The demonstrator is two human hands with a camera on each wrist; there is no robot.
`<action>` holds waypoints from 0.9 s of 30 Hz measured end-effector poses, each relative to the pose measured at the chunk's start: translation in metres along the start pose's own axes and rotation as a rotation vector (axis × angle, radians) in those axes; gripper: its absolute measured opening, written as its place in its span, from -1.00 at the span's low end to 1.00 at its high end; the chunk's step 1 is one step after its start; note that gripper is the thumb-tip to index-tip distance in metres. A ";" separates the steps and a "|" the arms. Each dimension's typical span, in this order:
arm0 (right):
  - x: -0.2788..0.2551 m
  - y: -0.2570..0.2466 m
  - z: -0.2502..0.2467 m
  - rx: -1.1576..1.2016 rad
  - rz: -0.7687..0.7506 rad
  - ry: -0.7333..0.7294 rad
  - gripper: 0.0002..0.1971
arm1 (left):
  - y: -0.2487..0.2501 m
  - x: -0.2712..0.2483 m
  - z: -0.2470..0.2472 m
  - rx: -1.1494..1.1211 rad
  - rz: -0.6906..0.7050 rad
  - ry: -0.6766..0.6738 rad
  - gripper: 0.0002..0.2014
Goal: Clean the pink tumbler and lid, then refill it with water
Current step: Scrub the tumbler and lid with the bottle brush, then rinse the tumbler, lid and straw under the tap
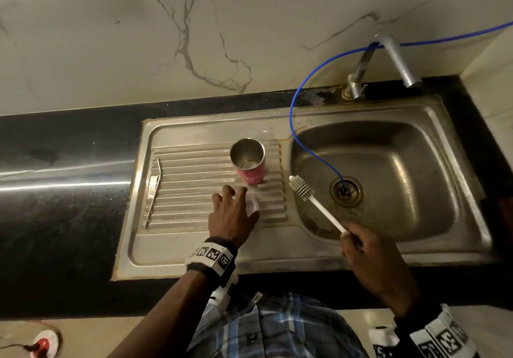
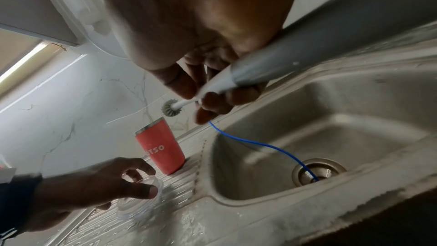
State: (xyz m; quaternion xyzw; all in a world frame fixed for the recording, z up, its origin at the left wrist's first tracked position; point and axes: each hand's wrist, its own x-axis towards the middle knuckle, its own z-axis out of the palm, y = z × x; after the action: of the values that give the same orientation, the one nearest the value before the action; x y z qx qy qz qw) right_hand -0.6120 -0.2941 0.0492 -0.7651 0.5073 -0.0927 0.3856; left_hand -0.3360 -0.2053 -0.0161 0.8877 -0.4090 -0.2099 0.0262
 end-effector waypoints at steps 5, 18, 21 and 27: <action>0.022 0.023 -0.024 -0.139 0.149 0.023 -0.80 | 0.029 -0.020 -0.003 0.160 0.145 0.082 -0.28; 0.127 0.099 -0.157 -0.311 0.441 0.219 -0.68 | 0.097 0.017 0.018 0.582 0.290 -0.341 0.18; 0.164 0.117 -0.181 -0.332 0.435 0.238 -0.64 | 0.097 0.019 0.027 0.588 0.271 -0.305 0.18; 0.242 0.143 -0.211 -0.278 0.481 0.335 -0.57 | 0.098 0.021 0.030 0.546 0.256 -0.308 0.24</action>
State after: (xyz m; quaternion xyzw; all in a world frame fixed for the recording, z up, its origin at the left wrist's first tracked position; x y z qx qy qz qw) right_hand -0.7120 -0.6312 0.0359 -0.6427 0.7377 -0.0535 0.1996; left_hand -0.4059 -0.2819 -0.0298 0.7612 -0.5573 -0.2193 -0.2487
